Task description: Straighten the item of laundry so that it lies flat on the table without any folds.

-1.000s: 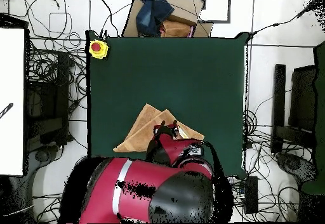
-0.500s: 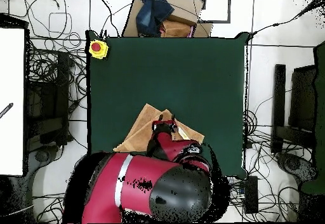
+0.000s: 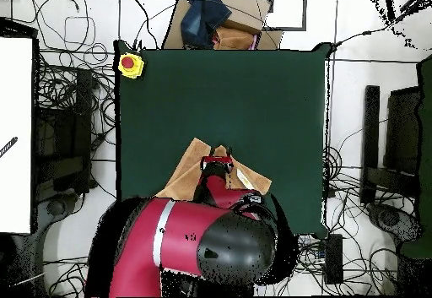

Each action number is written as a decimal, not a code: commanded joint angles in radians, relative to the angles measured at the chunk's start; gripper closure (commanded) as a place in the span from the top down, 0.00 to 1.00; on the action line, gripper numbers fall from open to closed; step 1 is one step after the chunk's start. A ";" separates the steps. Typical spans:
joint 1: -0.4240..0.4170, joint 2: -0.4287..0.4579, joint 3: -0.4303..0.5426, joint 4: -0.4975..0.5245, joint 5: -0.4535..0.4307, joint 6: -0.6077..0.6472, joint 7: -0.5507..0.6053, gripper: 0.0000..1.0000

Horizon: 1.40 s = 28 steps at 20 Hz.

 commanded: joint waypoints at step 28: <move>-0.074 0.156 0.165 -0.189 -0.040 0.382 0.093 1.00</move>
